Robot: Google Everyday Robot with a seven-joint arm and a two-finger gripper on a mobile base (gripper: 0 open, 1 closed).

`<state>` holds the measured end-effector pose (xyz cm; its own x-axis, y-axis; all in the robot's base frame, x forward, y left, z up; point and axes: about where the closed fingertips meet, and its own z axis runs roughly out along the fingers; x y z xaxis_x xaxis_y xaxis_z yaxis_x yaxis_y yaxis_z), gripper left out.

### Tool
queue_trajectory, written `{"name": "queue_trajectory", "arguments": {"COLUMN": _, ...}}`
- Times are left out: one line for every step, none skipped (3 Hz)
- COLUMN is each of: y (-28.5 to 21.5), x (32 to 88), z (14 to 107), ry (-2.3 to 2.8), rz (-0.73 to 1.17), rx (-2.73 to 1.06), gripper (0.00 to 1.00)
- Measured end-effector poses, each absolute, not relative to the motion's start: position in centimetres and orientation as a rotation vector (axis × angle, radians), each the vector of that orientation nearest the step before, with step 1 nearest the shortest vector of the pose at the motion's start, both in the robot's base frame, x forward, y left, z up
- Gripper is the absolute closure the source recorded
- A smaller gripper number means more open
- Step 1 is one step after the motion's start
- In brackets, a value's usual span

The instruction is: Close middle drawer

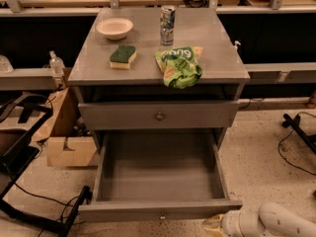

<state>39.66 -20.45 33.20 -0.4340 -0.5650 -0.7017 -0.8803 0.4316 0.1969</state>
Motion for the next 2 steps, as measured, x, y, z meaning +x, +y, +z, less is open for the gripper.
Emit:
{"name": "queue_trajectory", "arguments": {"y": -19.80, "x": 42.80, "z": 34.51, "ry": 2.100, "rz": 0.703, "rx": -1.246, "gripper": 1.00}}
{"name": "queue_trajectory", "arguments": {"y": -19.83, "x": 42.63, "z": 34.51, "ry": 2.100, "rz": 0.703, "rx": -1.246, "gripper": 1.00}}
